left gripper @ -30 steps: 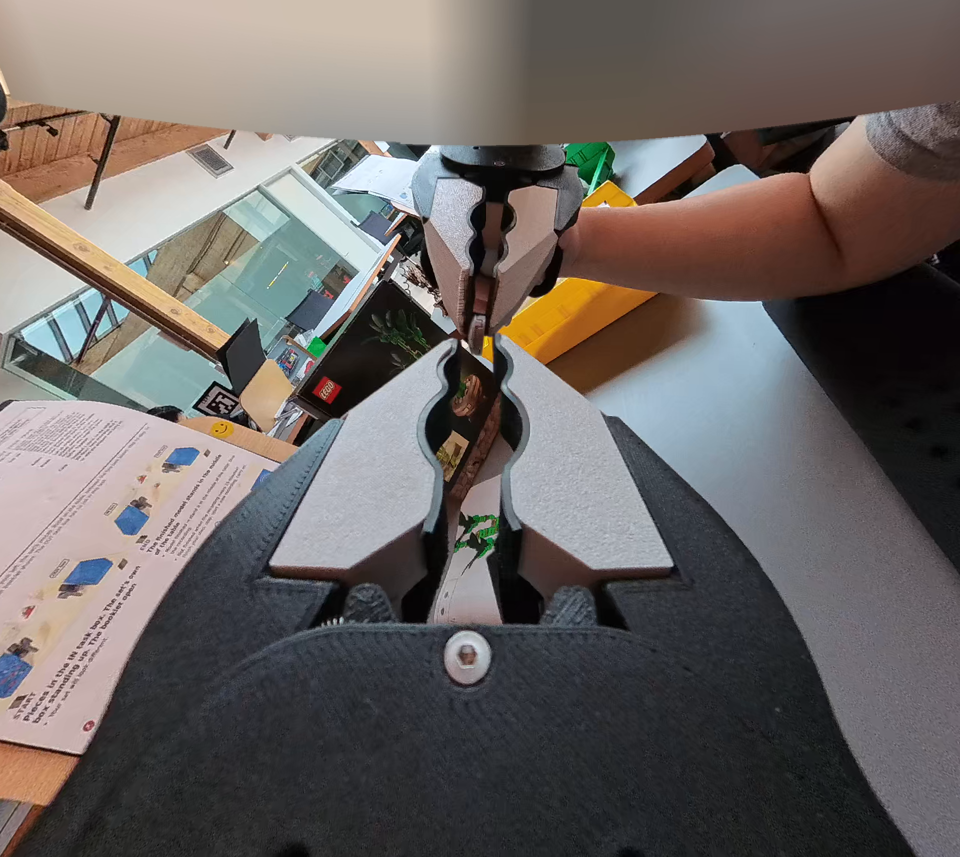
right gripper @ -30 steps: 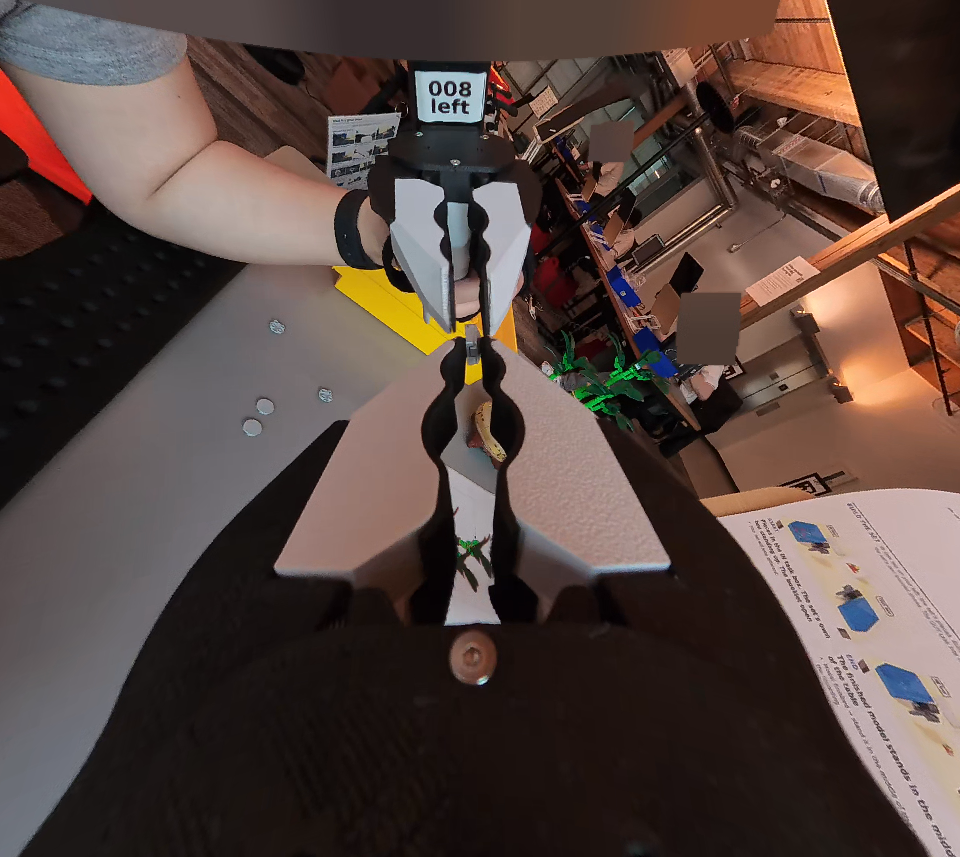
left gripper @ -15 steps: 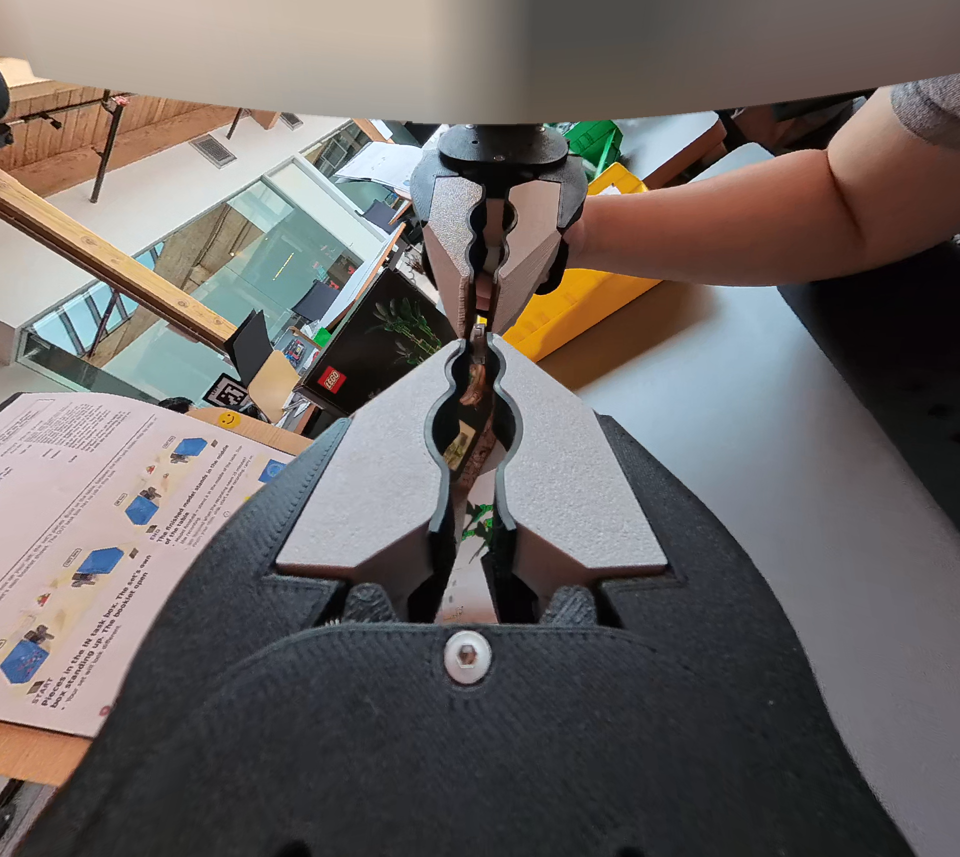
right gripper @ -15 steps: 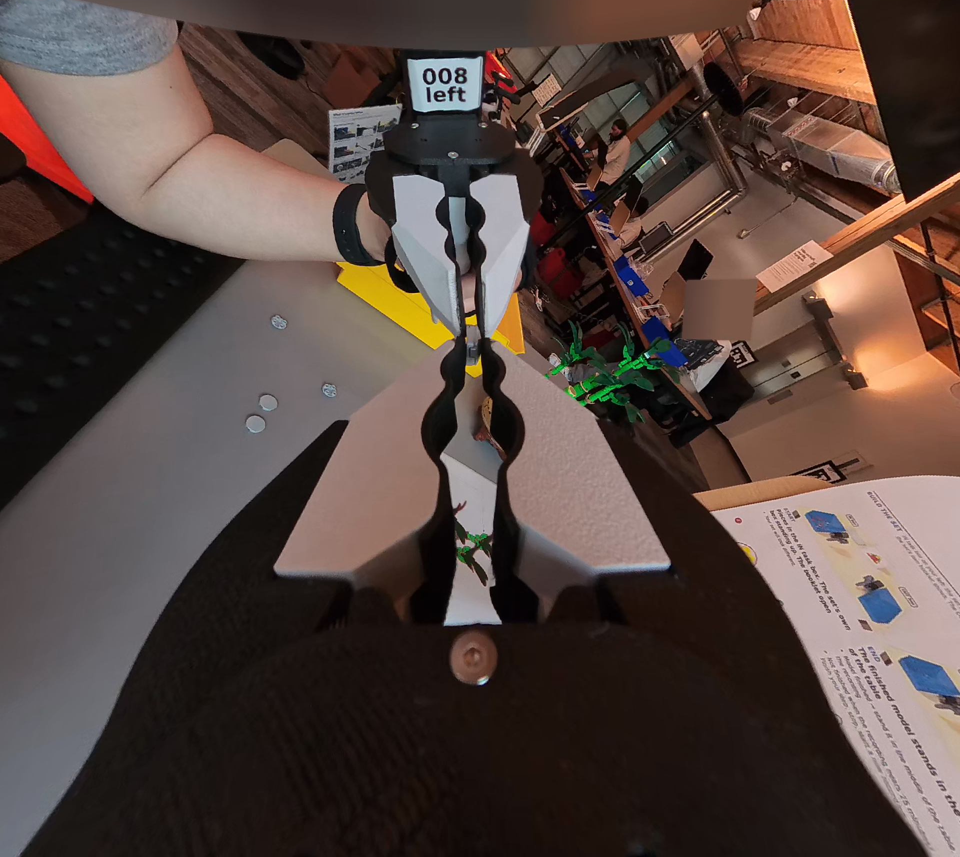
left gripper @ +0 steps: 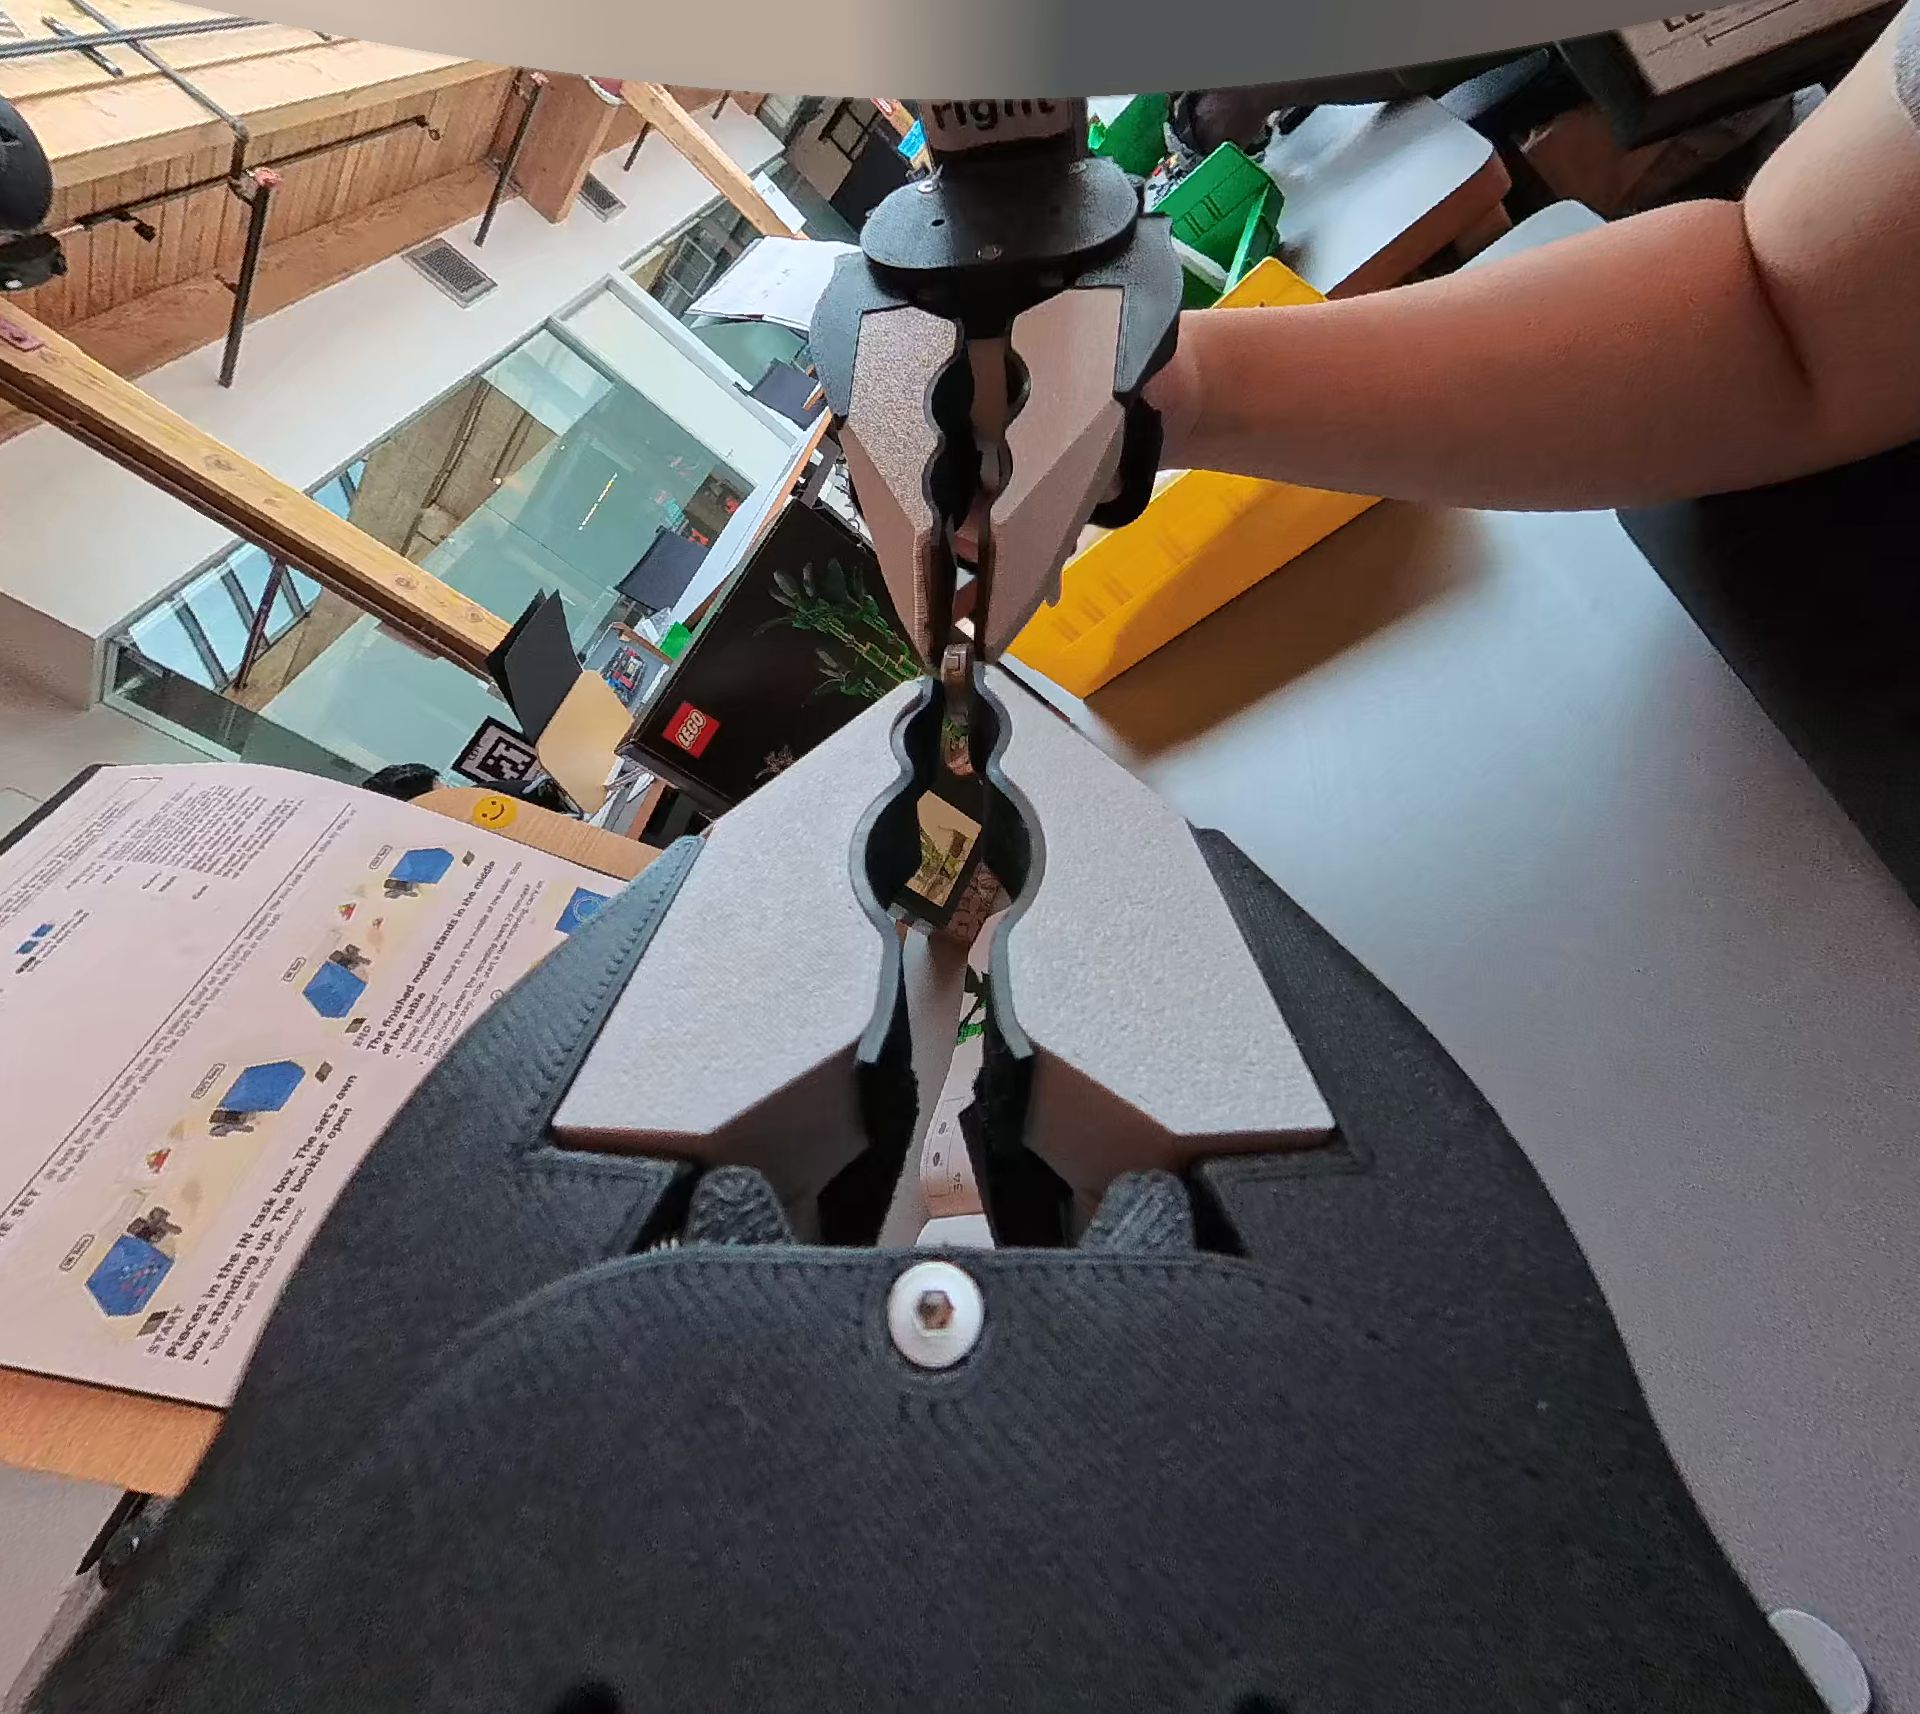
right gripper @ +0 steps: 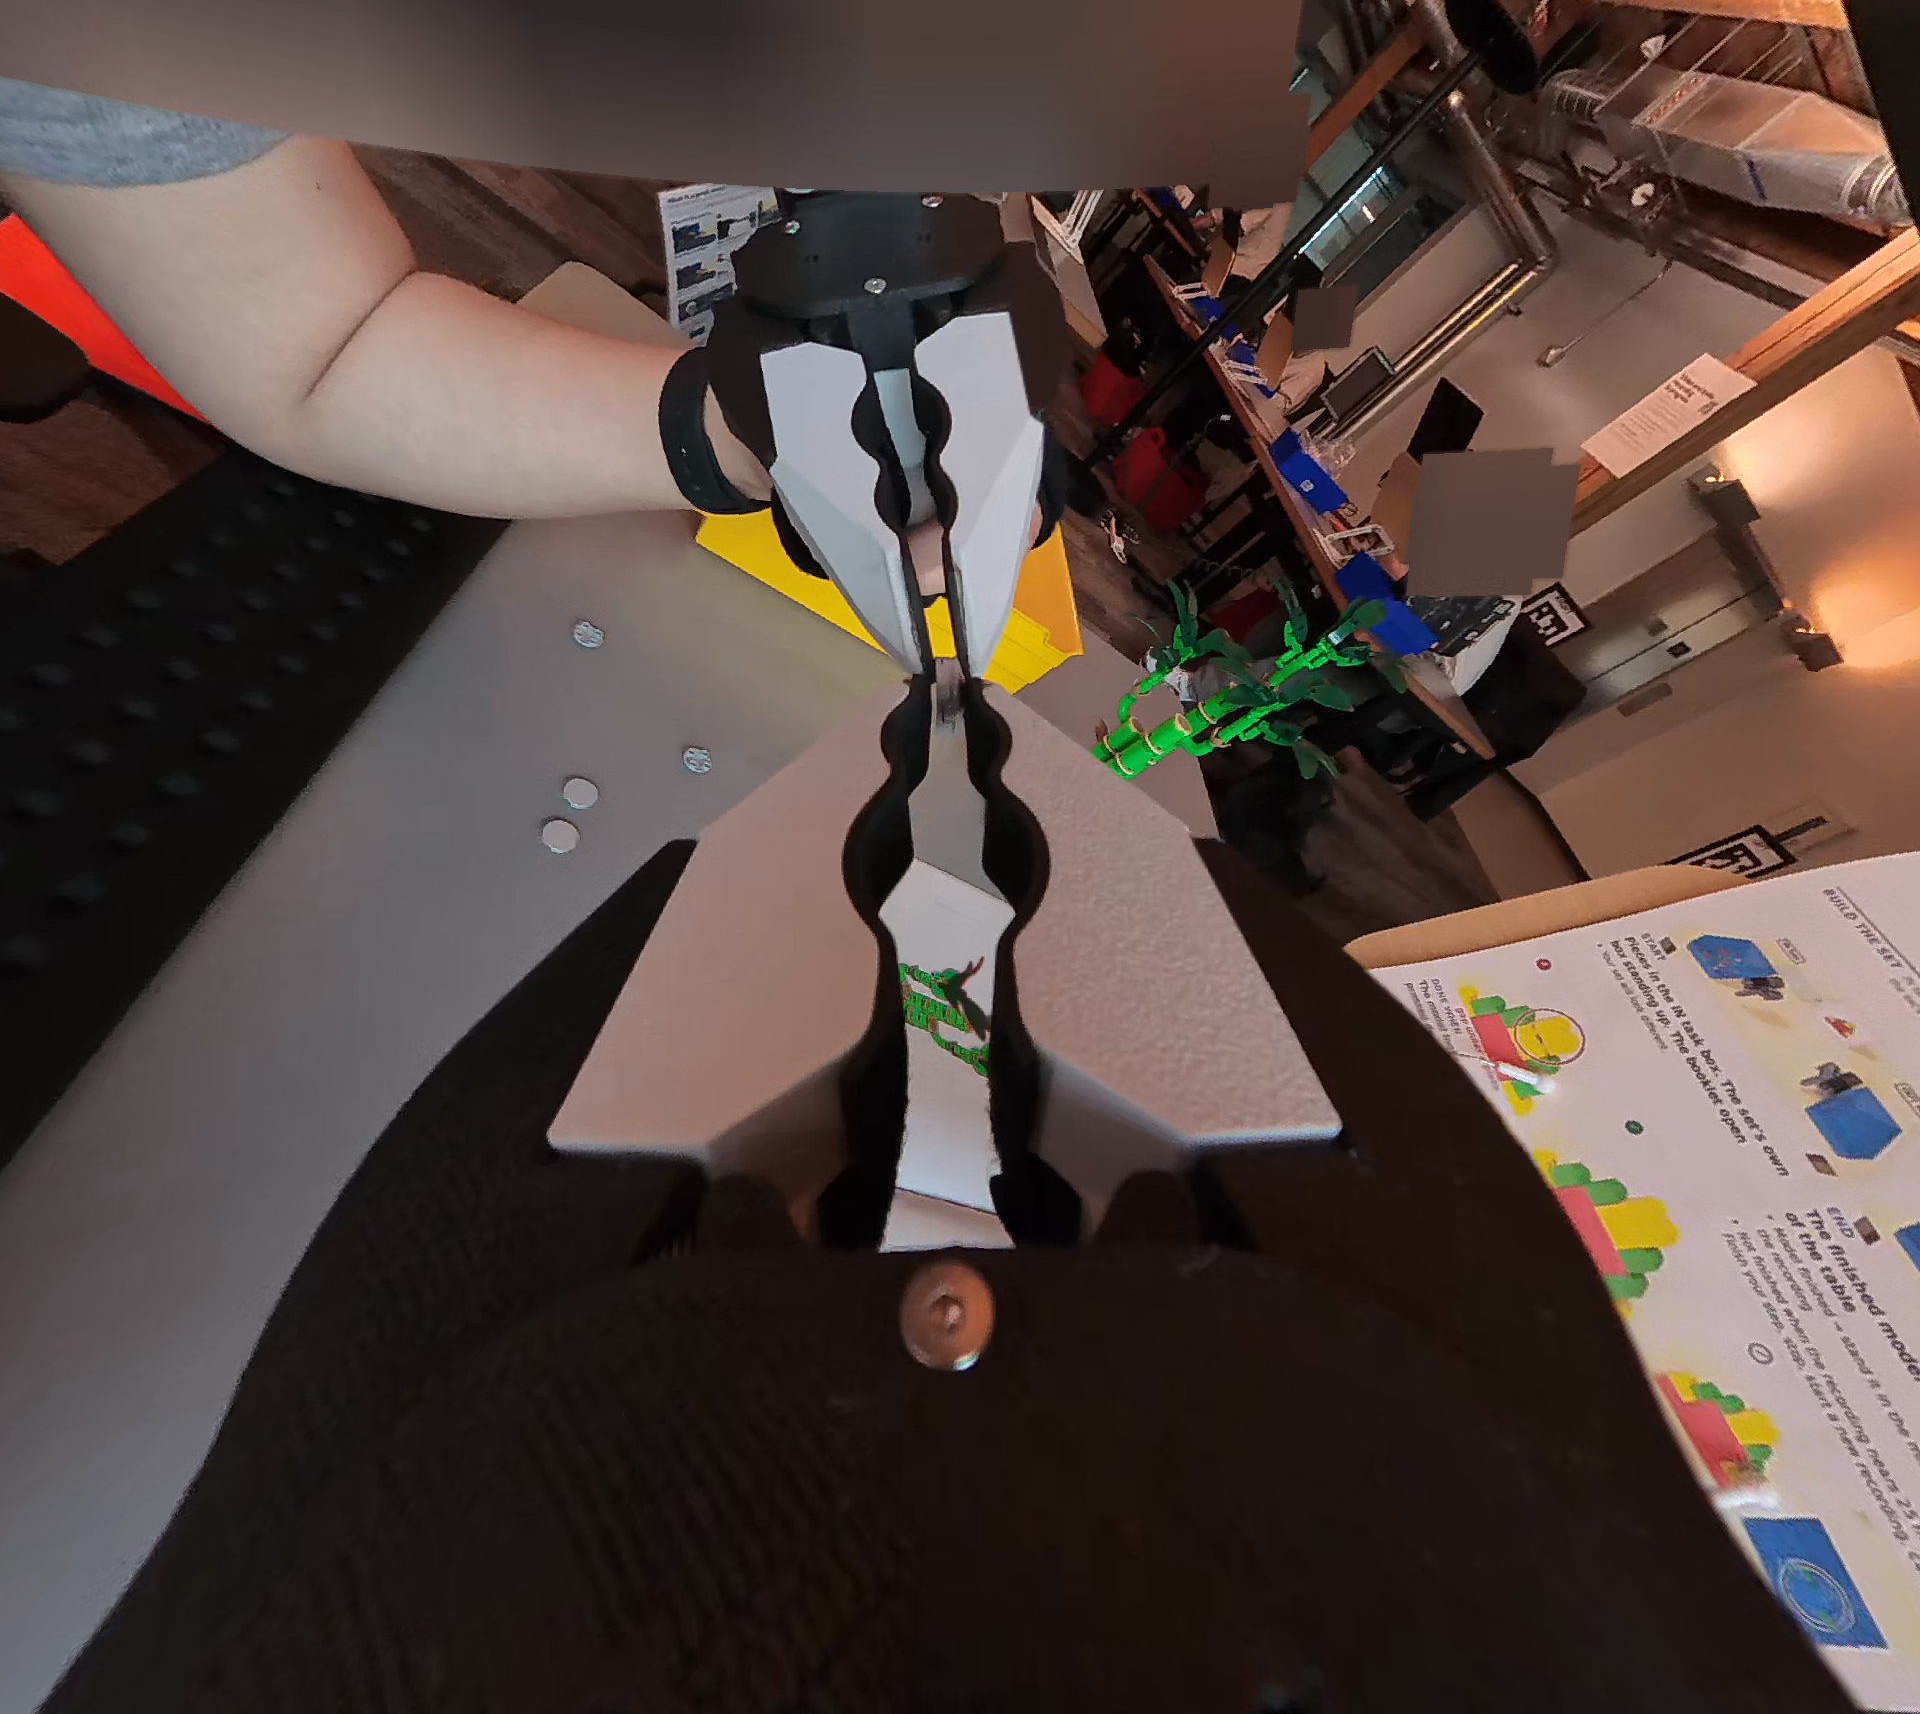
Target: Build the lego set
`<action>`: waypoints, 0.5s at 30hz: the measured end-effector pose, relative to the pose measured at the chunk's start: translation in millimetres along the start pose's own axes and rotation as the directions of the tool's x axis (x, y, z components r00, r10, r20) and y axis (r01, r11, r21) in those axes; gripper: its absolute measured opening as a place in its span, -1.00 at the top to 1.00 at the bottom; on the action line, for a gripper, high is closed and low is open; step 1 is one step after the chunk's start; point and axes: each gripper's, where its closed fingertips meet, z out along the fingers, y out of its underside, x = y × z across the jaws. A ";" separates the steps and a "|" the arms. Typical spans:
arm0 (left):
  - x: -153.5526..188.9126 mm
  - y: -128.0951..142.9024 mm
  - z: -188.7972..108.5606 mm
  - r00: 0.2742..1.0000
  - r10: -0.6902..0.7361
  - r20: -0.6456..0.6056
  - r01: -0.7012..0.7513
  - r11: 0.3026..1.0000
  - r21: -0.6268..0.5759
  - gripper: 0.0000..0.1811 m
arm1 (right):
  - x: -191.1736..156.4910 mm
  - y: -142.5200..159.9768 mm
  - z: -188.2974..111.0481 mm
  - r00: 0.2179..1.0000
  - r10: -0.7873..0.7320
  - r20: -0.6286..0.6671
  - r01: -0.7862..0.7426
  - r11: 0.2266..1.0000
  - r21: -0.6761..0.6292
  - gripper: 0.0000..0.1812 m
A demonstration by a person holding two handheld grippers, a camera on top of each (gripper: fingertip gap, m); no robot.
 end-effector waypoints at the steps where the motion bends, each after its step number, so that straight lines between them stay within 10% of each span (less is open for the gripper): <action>1: -0.2 0.3 -0.2 1.000 -0.002 0.000 0.002 1.000 -0.001 0.98 | 0.1 -0.5 -0.2 1.000 0.005 0.001 -0.005 1.000 0.003 0.94; 15: -1.1 7.3 2.7 0.997 -0.072 -0.025 0.072 0.997 -0.004 0.98 | 3.0 8.3 1.3 0.999 0.033 -0.004 -0.033 0.998 -0.056 0.96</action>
